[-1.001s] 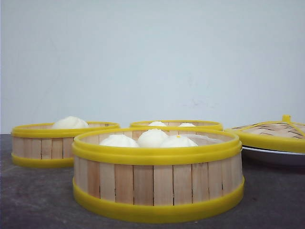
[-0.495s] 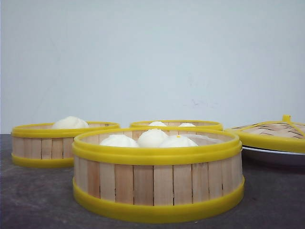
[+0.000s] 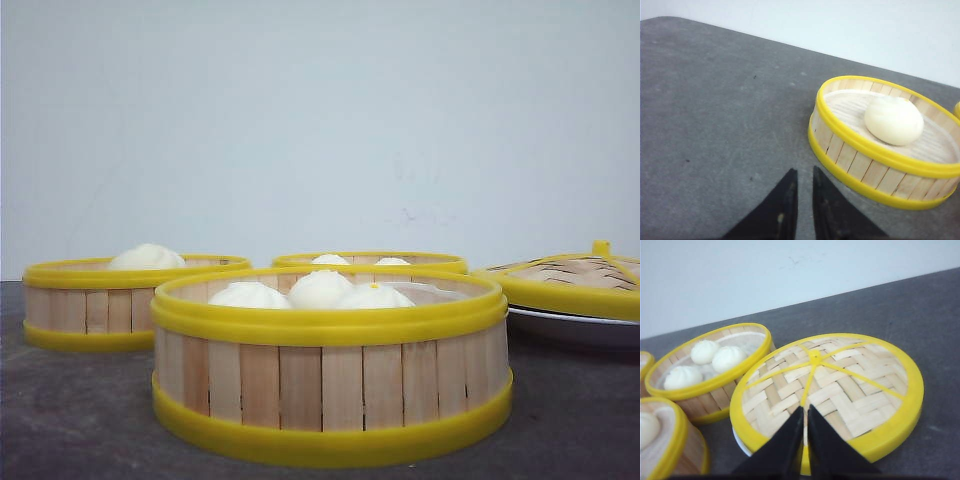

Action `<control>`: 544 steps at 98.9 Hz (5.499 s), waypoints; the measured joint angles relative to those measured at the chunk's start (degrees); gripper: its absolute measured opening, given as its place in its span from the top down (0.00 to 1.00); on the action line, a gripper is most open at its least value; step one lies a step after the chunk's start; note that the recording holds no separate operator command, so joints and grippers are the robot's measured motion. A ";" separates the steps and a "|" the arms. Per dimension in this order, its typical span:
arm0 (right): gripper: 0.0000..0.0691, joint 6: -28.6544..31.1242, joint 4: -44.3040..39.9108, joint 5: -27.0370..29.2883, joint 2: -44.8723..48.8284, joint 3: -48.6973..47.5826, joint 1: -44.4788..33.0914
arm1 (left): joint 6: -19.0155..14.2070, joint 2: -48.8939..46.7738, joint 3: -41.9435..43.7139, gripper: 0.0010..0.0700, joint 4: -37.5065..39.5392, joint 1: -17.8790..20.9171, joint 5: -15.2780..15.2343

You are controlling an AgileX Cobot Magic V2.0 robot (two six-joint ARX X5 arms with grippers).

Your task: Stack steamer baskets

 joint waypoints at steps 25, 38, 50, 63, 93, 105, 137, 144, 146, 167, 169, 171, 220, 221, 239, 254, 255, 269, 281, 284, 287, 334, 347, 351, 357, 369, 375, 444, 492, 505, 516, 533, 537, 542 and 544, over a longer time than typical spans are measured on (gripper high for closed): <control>0.99 8.48 -1.66 0.04 0.52 2.01 0.00 | -4.94 0.63 1.27 0.98 0.81 -0.02 3.02; 0.99 9.97 -2.84 0.02 4.57 10.67 0.00 | -6.27 4.09 8.07 0.98 -1.92 -0.02 3.02; 0.99 7.85 -6.99 0.00 11.98 21.86 0.00 | -6.40 9.73 17.22 0.98 -3.15 -0.02 3.39; 0.99 1.25 -16.00 -0.11 22.14 34.88 0.00 | -5.64 17.99 28.52 0.98 -7.21 -0.02 5.22; 0.48 -8.61 -27.98 -1.84 34.29 48.98 0.22 | -0.61 29.48 41.72 0.70 -11.43 -0.02 10.36; 0.26 -8.70 -28.33 -3.26 34.88 48.98 1.33 | 0.74 31.10 41.70 0.48 -12.17 -0.02 11.67; 0.23 -5.86 -26.34 -9.46 41.22 53.55 3.34 | 1.60 31.28 41.68 0.43 -11.74 -1.05 14.67; 0.23 -5.01 -26.21 -10.38 46.03 56.50 4.11 | 1.57 31.30 41.68 0.43 -11.76 -1.81 16.39; 0.23 -4.83 -26.21 -10.64 47.60 57.42 4.42 | 1.57 31.32 41.68 0.43 -11.76 -2.05 16.72; 0.23 -4.17 -26.23 -10.67 67.87 68.11 7.78 | 1.57 31.30 41.68 0.43 -11.76 -4.81 19.91; 0.23 -4.13 -26.27 -10.64 69.70 69.13 8.00 | 1.57 31.30 41.68 0.43 -11.76 -5.05 20.31; 0.23 -4.09 -26.23 -10.67 71.58 70.18 8.20 | 1.55 31.30 41.68 0.43 -11.76 -5.27 20.70; 0.25 -4.09 -20.87 -5.20 105.02 83.19 9.97 | 1.55 31.04 41.68 0.43 -12.07 -9.77 23.63; 0.26 -4.09 -20.65 -5.01 105.33 83.19 9.97 | 1.55 31.04 41.68 0.43 -12.07 -9.86 23.63; 0.33 -4.07 -17.07 -4.57 109.37 83.19 9.94 | 1.55 30.75 41.68 0.43 -12.35 -10.88 23.63; 0.42 -4.02 -14.53 -3.41 111.91 83.19 10.16 | 1.55 30.53 41.68 0.43 -13.97 -11.69 23.61; 0.43 -4.00 -14.29 -3.30 112.02 83.19 10.21 | 1.55 30.53 41.68 0.43 -14.10 -11.76 23.63; 0.50 -3.85 -12.02 -3.15 112.93 83.21 10.40 | 1.57 30.10 41.68 0.43 -15.82 -12.52 23.63; 0.53 -3.15 -11.30 -3.13 114.38 83.34 10.62 | 1.55 29.90 41.68 0.43 -16.96 -12.94 23.63; 0.55 -3.04 -11.17 -3.13 114.77 83.34 10.78 | 1.55 29.70 41.68 0.43 -17.05 -13.00 23.63; 0.58 -2.97 -11.13 -3.06 115.01 83.34 10.93 | 1.55 29.66 41.68 0.43 -17.16 -13.03 23.63; 0.95 -2.47 -9.49 2.16 115.60 83.34 12.59 | 1.57 28.59 41.68 0.43 -18.84 -13.42 23.63; 0.95 -1.51 -7.32 2.14 115.86 83.34 13.18 | 1.55 28.59 41.68 0.43 -19.89 -13.42 23.63; 0.95 -0.79 -6.80 2.12 115.86 83.34 13.22 | 1.57 28.59 41.68 0.43 -20.02 -13.42 23.63; 0.95 0.31 -5.86 2.08 115.86 83.34 13.25 | 1.55 28.59 41.68 0.43 -20.26 -13.42 23.63; 0.95 2.29 -5.68 1.97 115.86 83.67 13.25 | 1.55 28.50 41.68 0.43 -20.94 -13.42 23.63; 0.95 2.78 -7.06 1.99 115.86 84.43 13.22 | 1.55 28.24 41.68 0.43 -20.98 -13.42 23.63; 0.95 -5.73 -33.27 -3.04 85.31 85.92 15.74 | 1.55 21.77 41.68 0.43 -24.22 -13.42 25.57; 0.95 -9.14 -45.94 -2.14 69.09 82.95 21.31 | 1.55 20.92 41.68 0.43 -25.57 -13.42 28.52; 0.95 -9.20 -45.90 -1.07 67.87 78.29 21.99 | 1.57 20.92 41.68 0.43 -25.62 -13.42 28.96; 0.95 -9.18 -44.11 -0.68 67.87 74.60 22.80 | 1.55 20.92 41.68 0.43 -26.14 -13.42 29.42; 0.95 -8.44 -36.85 -0.81 67.82 68.02 25.42 | 1.55 20.92 41.68 0.43 -26.91 -13.42 29.48; 0.95 -7.93 -34.64 -0.83 67.82 66.07 25.86 | 1.55 20.92 41.68 0.43 -26.91 -13.42 29.48; 0.95 -7.39 -32.41 -0.77 67.82 63.76 26.23 | 1.57 20.92 41.68 0.43 -26.91 -13.42 29.48; 0.95 -7.28 -31.56 -0.79 67.82 62.86 26.40 | 1.57 20.90 41.68 0.43 -26.91 -13.42 29.48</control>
